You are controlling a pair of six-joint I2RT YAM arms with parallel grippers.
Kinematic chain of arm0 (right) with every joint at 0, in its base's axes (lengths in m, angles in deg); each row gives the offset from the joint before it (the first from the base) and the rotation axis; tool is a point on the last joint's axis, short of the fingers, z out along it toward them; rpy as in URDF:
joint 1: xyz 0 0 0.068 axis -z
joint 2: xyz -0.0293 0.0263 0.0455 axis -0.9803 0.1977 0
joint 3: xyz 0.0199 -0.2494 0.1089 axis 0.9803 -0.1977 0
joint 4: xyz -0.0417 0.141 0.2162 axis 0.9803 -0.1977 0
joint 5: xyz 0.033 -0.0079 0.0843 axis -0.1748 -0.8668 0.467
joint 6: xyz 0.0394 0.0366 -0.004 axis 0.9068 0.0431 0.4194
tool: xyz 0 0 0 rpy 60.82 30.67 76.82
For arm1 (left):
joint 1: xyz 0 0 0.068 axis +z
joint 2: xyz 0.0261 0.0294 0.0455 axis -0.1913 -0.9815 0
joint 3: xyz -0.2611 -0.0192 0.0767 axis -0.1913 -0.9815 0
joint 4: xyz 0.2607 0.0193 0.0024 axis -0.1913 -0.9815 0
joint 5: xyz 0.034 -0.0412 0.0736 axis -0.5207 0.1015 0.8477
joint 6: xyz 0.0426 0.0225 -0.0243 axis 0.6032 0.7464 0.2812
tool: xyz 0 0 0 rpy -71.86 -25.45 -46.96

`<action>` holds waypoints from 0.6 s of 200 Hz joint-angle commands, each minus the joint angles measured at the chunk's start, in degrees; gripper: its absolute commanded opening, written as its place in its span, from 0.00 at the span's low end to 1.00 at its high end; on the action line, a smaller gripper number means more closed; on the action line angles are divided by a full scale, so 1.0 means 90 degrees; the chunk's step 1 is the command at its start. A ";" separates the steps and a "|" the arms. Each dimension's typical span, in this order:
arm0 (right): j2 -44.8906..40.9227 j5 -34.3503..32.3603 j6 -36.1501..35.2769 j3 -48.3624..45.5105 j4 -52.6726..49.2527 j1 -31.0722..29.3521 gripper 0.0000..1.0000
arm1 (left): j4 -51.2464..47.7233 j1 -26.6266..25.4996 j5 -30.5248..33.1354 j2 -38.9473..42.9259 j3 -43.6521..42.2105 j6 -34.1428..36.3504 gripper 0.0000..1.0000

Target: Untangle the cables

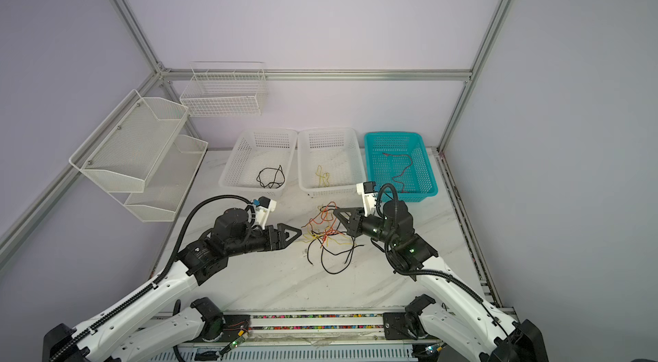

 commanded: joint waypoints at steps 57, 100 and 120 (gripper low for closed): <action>-0.0294 -0.0029 0.0224 0.0088 0.0798 -0.0274 0.00 | 0.1907 -0.0546 0.0869 0.0109 -0.1046 -0.1825 0.73; -0.0339 -0.0117 0.0227 0.0011 0.0933 -0.0392 0.00 | 0.2577 -0.0652 0.0732 -0.0203 -0.1100 -0.2149 0.63; -0.0355 -0.0141 0.0228 -0.0034 0.1027 -0.0451 0.00 | 0.2761 -0.0696 0.0723 -0.0254 -0.1096 -0.2237 0.56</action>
